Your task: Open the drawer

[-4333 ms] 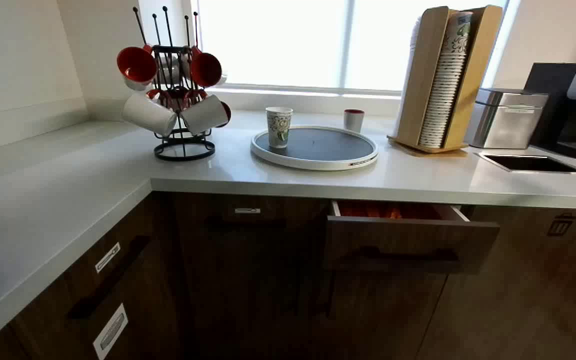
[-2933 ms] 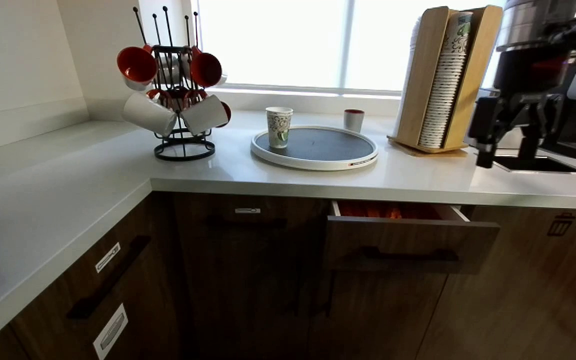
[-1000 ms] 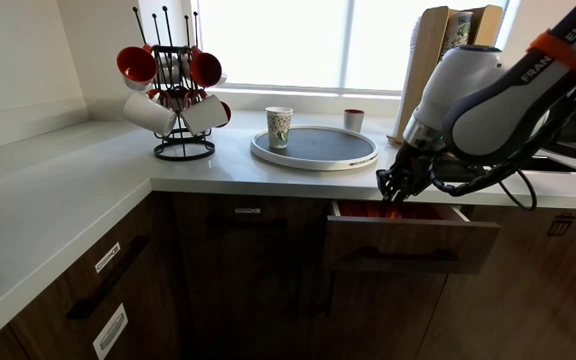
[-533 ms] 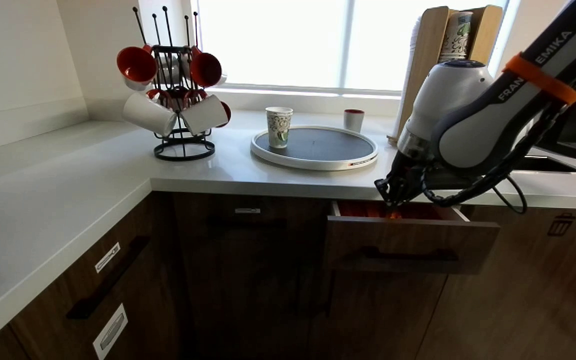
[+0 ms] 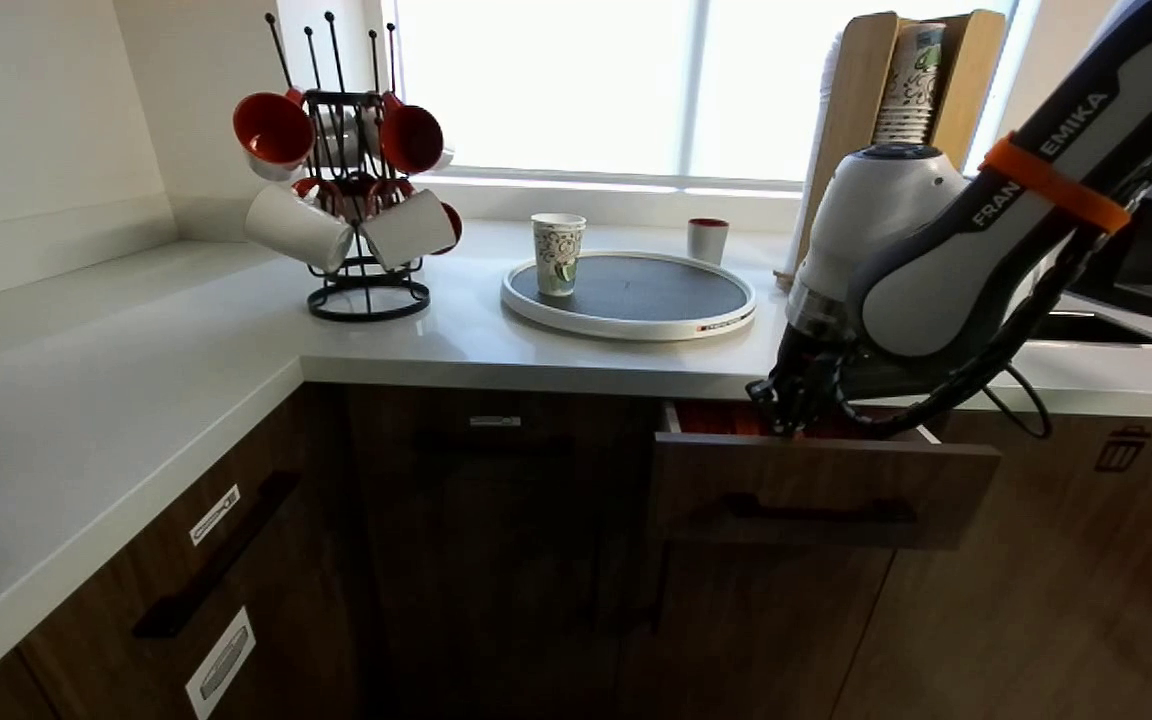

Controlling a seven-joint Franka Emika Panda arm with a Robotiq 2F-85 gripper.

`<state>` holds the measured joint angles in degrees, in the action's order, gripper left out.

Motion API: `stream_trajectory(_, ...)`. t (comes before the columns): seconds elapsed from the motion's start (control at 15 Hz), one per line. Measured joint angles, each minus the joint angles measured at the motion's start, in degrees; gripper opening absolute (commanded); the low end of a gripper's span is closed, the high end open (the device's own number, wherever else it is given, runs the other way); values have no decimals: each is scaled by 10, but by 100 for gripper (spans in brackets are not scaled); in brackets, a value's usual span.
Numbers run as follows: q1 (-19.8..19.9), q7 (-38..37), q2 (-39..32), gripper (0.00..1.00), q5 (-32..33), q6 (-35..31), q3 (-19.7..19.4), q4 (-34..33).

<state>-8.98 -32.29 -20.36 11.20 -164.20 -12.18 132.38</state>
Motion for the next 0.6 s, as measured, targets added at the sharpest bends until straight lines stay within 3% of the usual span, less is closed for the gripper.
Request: stream_trajectory(0.6, 7, 26, 23, 0, -72, 182, 48, -19)
